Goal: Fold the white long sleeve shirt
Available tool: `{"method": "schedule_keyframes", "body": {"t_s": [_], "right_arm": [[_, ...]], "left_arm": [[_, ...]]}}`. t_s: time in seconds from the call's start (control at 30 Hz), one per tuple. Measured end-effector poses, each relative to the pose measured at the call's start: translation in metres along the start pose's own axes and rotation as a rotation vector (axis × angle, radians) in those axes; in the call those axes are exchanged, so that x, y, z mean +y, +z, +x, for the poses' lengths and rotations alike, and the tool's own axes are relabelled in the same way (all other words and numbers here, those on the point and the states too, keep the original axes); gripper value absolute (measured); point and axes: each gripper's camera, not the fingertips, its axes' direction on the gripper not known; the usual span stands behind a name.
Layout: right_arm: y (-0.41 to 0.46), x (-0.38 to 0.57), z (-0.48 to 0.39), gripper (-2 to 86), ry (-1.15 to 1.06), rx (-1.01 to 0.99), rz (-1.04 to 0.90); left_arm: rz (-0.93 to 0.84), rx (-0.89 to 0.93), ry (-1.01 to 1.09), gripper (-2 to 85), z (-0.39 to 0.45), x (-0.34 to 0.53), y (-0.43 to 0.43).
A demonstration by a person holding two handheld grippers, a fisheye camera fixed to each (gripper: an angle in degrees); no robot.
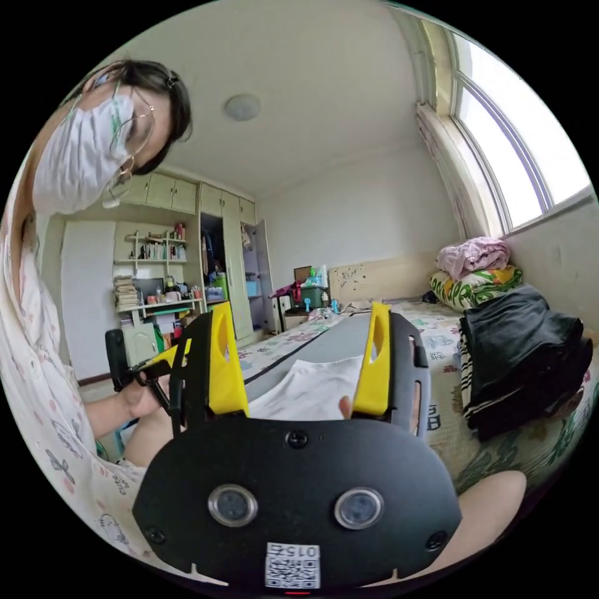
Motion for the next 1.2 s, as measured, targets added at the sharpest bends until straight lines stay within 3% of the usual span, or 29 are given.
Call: {"method": "schedule_keyframes", "body": {"t_s": [0.37,0.63,0.87,1.2], "right_arm": [[0.112,-0.023,-0.072,29.6,-0.074,-0.072,0.054],[0.191,-0.009,-0.105,27.2,-0.086,-0.098,0.058],[0.282,0.016,-0.153,23.6,-0.218,-0.083,-0.168],[0.313,0.039,-0.182,20.2,-0.318,-0.121,-0.272]], "left_arm": [[0.051,-0.034,-0.024,35.0,-0.014,0.018,-0.031],[-0.051,-0.07,-0.006,31.5,-0.004,0.03,-0.016],[-0.105,0.018,0.056,23.9,0.007,0.033,-0.002],[-0.192,0.009,0.164,19.0,0.03,0.038,0.025]]}}
